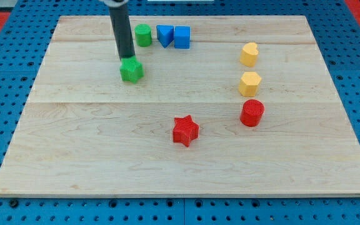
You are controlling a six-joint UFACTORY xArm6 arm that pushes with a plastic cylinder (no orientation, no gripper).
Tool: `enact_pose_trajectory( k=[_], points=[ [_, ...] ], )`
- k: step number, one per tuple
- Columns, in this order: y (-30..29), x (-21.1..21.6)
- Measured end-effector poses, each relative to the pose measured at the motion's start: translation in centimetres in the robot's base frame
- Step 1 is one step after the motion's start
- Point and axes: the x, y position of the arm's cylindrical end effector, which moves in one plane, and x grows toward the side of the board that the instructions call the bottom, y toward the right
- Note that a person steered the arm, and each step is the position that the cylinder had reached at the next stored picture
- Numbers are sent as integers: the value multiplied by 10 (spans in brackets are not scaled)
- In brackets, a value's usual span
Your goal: Slide the green circle to the bottom left of the blue triangle
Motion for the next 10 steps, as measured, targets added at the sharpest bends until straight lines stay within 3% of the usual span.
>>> enact_pose_trajectory(
  k=[1,2,3,4,6,7,9,10],
  points=[
    [0,38],
    [-3,49],
    [-29,-3],
    [-44,-83],
    [-4,-149],
    [22,-137],
    [0,-87],
    [-2,-86]
  ],
)
